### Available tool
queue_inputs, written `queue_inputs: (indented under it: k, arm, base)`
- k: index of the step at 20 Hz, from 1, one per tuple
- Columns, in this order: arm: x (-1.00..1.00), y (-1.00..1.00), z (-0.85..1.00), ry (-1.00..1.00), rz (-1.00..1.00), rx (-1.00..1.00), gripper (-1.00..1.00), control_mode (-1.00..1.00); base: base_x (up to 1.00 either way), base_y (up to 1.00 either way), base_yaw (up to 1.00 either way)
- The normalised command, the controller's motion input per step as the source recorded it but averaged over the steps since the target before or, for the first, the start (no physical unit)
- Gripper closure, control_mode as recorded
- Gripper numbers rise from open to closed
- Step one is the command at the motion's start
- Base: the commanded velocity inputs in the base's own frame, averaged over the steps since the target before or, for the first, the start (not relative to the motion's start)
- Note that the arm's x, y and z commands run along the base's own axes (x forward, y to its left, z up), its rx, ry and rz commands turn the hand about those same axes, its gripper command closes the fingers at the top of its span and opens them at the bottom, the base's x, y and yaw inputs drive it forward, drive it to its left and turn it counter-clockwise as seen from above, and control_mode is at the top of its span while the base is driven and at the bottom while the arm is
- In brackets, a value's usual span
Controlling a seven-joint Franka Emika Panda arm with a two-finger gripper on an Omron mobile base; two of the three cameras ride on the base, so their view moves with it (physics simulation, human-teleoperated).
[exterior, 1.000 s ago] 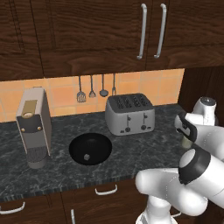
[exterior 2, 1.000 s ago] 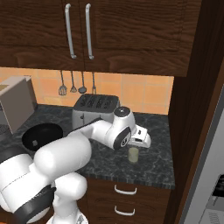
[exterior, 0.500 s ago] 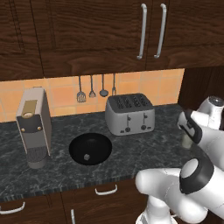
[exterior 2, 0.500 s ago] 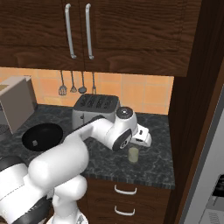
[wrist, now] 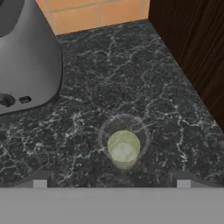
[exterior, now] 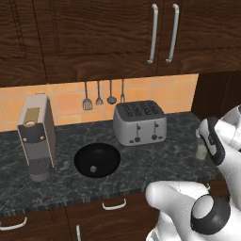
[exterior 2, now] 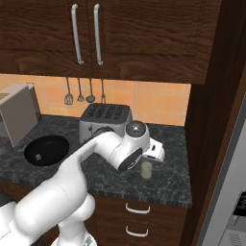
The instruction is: Grab a lemon wedge from the fridge and one ice cube from the ice bowl, and put them in the glass of lemonade.
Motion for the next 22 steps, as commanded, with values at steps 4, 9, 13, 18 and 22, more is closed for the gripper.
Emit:
queue_inputs:
  k: [4,9,13,18,22]
  arm:
    - [-0.22,0.92,0.64,0.25,0.06,-0.23,-1.00,-1.00]
    - [-0.33,0.76,0.22,0.30,0.14,-0.16,-1.00,-1.00]
    - [-0.36,0.65,-0.01,-0.06,0.13,0.01,-1.00,-1.00]
    - [-0.45,0.78,0.00,-0.07,0.02,0.07,-1.00,-1.00]
    - [-0.29,0.95,-0.02,-0.10,0.00,0.06,-1.00,-1.00]
  base:
    - [0.00,0.00,0.00]
    - [0.00,0.00,0.00]
    - [0.00,0.00,0.00]
    - [0.00,0.00,0.00]
    - [0.00,0.00,0.00]
